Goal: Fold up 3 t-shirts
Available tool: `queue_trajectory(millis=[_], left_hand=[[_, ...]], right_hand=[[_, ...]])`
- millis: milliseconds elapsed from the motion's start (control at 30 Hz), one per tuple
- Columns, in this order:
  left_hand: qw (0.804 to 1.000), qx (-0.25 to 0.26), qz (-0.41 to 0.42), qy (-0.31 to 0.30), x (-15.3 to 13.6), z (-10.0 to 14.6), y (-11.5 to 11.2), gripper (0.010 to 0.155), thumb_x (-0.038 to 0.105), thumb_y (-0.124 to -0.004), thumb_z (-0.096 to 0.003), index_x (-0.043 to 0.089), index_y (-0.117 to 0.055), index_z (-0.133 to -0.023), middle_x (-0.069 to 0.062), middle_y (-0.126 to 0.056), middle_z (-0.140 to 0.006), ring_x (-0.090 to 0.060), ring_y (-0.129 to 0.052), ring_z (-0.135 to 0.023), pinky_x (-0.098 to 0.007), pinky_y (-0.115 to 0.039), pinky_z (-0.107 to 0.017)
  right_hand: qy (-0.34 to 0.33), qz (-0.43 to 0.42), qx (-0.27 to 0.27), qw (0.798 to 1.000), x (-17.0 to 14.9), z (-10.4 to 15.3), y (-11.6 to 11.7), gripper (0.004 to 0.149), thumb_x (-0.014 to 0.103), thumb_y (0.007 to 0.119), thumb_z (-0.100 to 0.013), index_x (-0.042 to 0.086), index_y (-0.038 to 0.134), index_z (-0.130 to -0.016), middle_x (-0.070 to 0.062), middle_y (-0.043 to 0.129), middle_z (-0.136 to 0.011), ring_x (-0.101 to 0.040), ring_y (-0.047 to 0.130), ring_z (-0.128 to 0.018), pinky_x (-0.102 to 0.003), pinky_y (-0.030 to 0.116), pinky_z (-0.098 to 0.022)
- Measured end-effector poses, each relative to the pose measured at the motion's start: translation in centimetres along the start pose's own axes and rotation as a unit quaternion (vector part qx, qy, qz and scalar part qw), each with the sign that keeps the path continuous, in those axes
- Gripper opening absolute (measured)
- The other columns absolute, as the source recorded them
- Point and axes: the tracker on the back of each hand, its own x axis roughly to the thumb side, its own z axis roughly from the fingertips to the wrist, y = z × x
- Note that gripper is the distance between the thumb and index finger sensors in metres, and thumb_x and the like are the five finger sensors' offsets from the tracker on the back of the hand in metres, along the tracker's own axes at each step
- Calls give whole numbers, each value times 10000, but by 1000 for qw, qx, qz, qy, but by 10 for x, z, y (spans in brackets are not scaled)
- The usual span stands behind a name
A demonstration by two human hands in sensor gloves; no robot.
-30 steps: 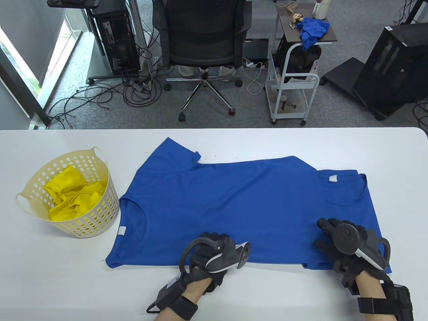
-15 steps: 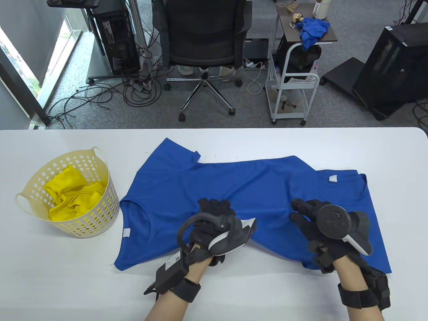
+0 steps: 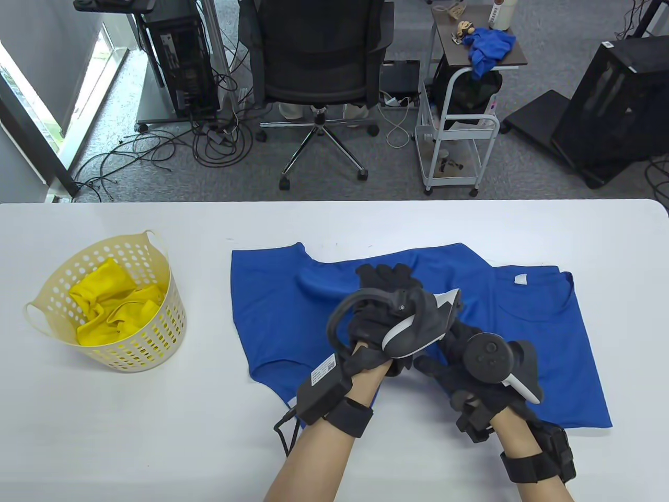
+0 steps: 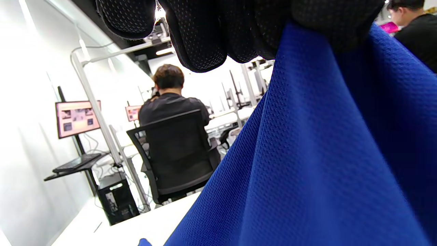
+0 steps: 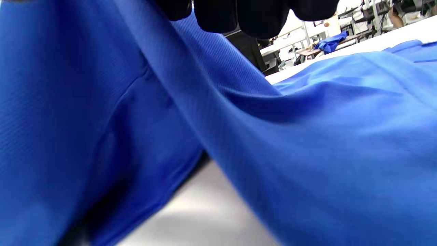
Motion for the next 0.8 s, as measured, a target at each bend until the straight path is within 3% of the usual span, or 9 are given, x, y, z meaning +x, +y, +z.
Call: queue_trajectory(millis=[300,400,500,800], left_hand=[[999,11,27,44,26,-4,12,415,556,-748,-418,338,-823,-763,116,-756,-965,-133,-851,-860,-475,-691,-727],[999,17,25,45,28,-3,15,415,560,-743,-418,340,-822,-761,119,-756,-964,-127,-853,-858,-470,-697,-725],[997,28,30,57,18,-1,19,412,557,-737,-421,339,-820,-761,116,-754,-964,-127,-853,-857,-470,-696,-726],[991,43,77,100,-47,18,28,411,547,-731,-424,334,-817,-765,110,-751,-965,-133,-851,-855,-472,-696,-724]], right_hand=[[4,-5,-27,1000,11,3,10,880,666,703,-366,147,485,-1042,-152,531,-1108,-491,590,-948,-659,512,-657],[42,31,-99,994,17,6,13,711,523,783,-419,138,603,-989,-148,667,-1029,-457,712,-876,-641,579,-623],[66,96,-127,985,13,5,16,556,442,807,-438,176,713,-918,-109,789,-944,-415,811,-805,-624,630,-596],[104,151,-100,978,-5,-2,34,416,396,834,-434,235,808,-817,-57,858,-869,-370,866,-754,-611,645,-590]])
